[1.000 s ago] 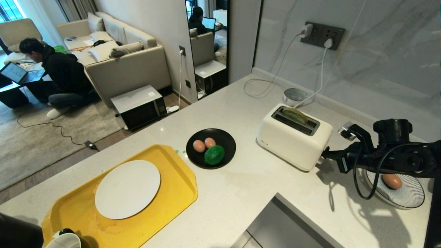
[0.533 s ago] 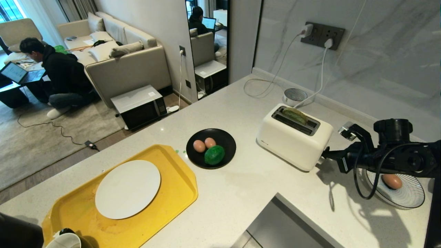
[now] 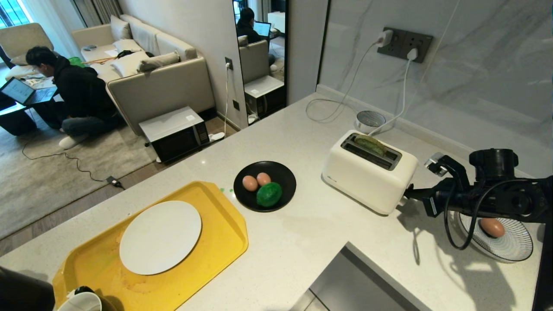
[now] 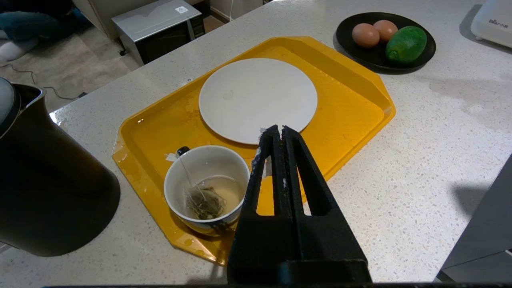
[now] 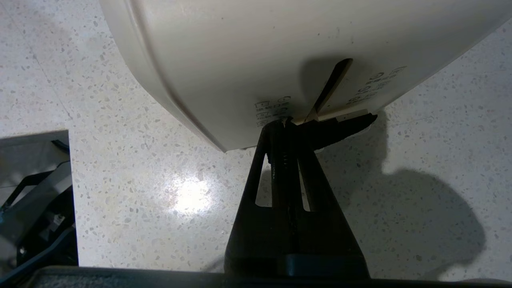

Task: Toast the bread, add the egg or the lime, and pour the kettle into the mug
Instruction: Use a bread toaster

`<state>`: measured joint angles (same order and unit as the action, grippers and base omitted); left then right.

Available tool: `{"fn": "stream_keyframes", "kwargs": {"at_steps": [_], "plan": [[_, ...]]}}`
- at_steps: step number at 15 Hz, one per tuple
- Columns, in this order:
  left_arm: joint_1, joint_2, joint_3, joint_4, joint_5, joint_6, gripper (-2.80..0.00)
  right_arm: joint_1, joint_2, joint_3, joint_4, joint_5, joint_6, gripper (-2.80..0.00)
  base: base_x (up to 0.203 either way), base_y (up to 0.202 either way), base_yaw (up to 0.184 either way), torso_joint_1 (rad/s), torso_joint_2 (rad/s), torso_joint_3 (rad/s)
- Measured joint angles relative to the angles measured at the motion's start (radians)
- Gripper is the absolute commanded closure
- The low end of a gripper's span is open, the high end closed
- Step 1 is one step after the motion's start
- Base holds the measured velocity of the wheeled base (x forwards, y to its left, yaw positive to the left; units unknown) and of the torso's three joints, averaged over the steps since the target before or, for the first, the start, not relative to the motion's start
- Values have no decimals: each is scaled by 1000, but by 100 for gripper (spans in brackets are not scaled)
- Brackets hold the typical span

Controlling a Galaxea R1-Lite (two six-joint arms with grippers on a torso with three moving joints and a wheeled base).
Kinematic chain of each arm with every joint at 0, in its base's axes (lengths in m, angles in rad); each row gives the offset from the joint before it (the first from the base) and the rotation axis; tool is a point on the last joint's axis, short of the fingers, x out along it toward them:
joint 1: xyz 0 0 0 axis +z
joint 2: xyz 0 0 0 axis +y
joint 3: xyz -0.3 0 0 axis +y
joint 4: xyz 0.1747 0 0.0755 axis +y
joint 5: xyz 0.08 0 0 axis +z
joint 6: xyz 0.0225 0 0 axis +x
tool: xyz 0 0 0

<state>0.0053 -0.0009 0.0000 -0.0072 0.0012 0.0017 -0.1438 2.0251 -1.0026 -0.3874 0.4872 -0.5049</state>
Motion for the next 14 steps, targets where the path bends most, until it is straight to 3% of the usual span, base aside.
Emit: {"fn": "stream_keyframes", "kwargs": {"at_steps": [14], "plan": [[0,0,0,0,0,0,0,-6,-7,13,-1,0,-1,0,0,0,0,0,0,0]]}}
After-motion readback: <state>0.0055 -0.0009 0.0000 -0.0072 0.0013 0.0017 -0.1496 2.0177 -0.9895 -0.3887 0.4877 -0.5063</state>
